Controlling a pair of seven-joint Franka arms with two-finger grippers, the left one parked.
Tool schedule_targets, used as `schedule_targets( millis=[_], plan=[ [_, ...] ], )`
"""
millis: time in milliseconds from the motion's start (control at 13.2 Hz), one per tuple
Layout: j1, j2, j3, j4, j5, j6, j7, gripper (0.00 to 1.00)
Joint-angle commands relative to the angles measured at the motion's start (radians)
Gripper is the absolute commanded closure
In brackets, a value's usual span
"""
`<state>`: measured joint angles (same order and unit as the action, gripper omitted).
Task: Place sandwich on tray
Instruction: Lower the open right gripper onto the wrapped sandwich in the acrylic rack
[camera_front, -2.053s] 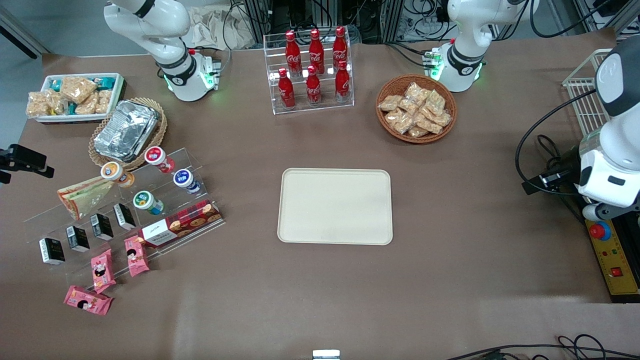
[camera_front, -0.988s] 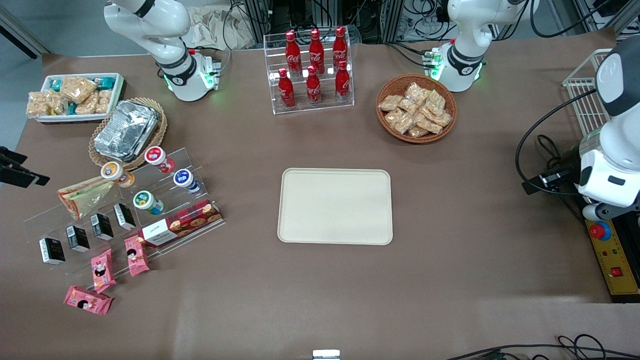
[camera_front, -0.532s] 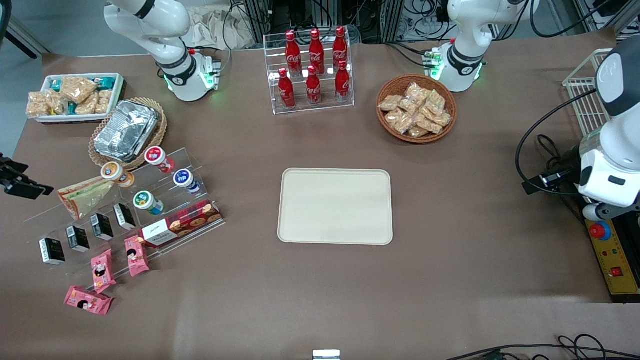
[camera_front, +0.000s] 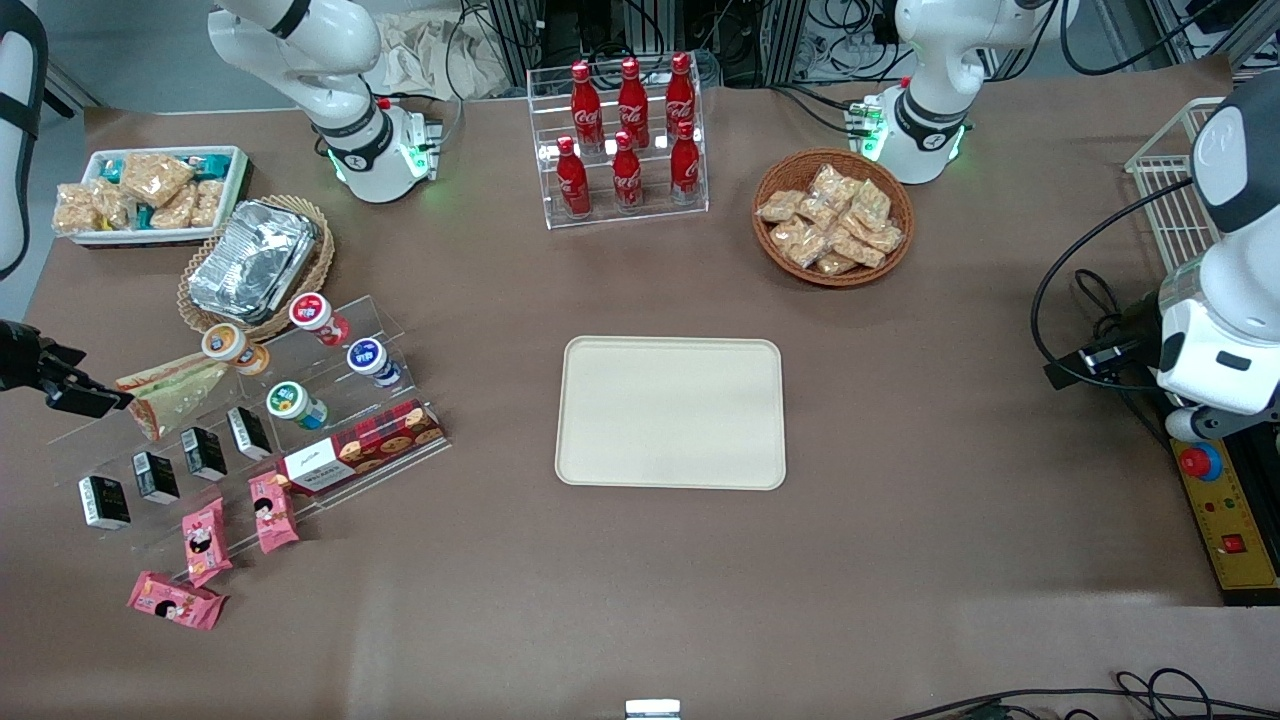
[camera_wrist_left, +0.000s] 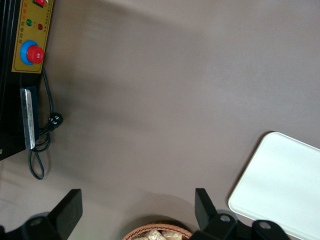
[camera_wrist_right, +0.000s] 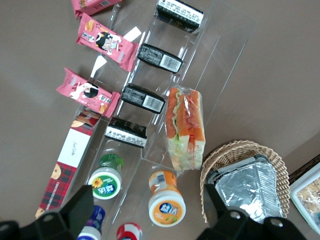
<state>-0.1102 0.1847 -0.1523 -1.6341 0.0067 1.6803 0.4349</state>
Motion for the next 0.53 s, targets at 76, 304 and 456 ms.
schedule_targets(
  millis=[76, 304, 456],
  plan=[
    [-0.006, -0.013, -0.003, -0.110, -0.048, 0.102, 0.005, 0.02],
    [-0.009, 0.007, -0.004, -0.124, -0.080, 0.147, 0.005, 0.02],
    [-0.020, 0.009, -0.006, -0.147, -0.082, 0.177, 0.002, 0.02]
  ],
)
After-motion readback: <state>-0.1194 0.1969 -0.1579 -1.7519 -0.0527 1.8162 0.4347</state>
